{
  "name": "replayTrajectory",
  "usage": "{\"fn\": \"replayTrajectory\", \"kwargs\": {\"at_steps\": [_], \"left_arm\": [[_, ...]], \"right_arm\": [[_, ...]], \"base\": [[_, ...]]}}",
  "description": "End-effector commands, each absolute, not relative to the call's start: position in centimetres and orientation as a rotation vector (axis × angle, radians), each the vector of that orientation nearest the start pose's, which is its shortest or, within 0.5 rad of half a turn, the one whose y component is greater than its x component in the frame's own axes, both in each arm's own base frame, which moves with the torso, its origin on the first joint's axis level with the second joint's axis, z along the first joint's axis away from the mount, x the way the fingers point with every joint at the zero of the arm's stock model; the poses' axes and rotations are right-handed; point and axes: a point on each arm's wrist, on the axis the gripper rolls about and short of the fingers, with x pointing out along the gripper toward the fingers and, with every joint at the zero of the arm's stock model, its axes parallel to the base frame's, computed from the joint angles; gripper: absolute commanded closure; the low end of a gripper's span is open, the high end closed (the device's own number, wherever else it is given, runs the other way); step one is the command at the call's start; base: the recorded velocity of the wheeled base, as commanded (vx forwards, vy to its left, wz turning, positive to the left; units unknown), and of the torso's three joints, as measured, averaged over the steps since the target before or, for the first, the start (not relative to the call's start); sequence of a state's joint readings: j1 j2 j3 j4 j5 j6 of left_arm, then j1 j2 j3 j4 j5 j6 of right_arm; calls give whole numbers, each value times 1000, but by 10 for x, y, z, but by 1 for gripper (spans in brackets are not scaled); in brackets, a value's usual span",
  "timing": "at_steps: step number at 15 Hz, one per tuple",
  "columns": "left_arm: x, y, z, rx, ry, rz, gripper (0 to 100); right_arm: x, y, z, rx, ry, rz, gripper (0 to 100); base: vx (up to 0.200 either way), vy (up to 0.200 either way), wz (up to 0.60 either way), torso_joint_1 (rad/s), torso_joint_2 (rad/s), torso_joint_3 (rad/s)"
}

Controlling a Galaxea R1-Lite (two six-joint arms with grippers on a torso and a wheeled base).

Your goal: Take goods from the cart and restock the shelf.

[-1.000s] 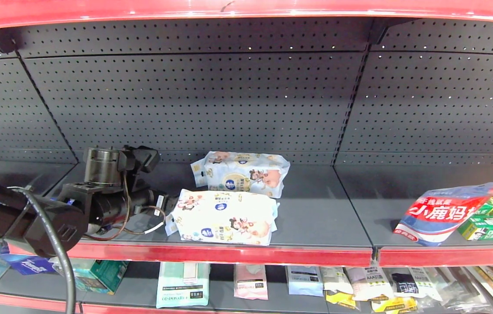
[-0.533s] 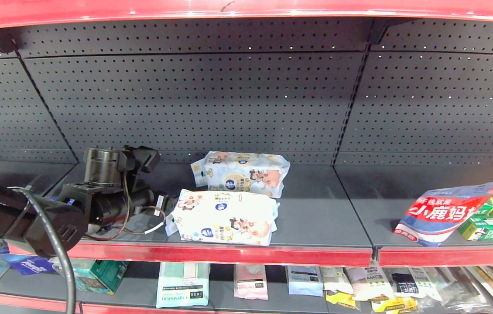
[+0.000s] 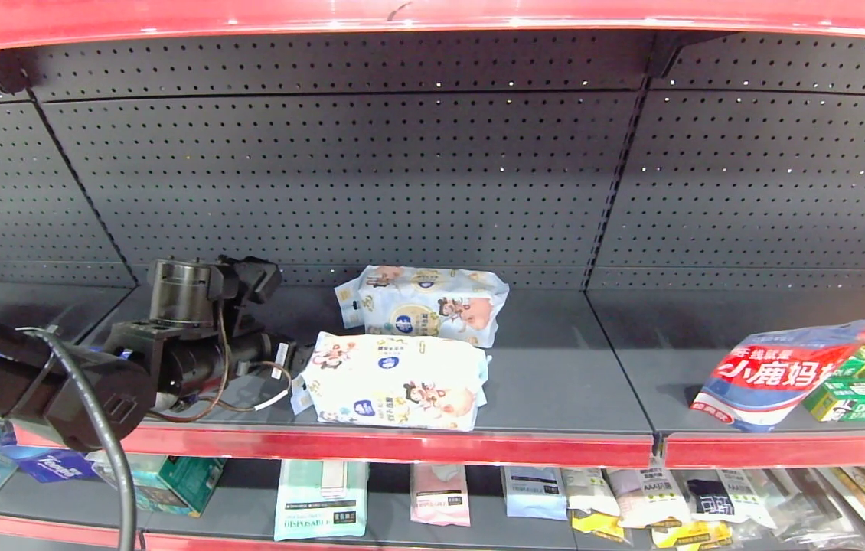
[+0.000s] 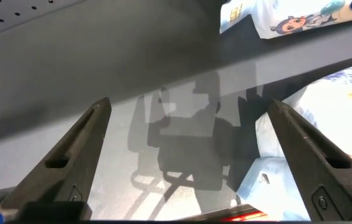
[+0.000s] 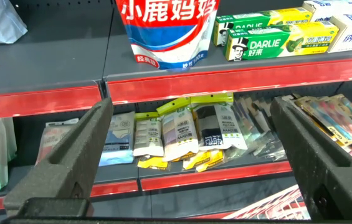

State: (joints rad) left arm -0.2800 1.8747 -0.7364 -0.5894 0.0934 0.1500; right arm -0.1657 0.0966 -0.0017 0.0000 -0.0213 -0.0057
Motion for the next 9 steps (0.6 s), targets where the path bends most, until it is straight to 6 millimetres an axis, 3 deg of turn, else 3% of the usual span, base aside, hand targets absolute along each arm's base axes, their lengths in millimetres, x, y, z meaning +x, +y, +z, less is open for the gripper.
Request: {"fn": "replayTrajectory", "kwargs": {"at_steps": [1, 9], "left_arm": [[308, -87, 104, 249, 531, -223, 0], [311, -88, 103, 248, 528, -228, 0]], "right_arm": [[-15, 2, 78, 1, 97, -187, 0], [-15, 2, 78, 1, 97, -187, 0]], "base": [[0, 0, 0, 0, 0, 0], [0, 0, 0, 0, 0, 0]]}}
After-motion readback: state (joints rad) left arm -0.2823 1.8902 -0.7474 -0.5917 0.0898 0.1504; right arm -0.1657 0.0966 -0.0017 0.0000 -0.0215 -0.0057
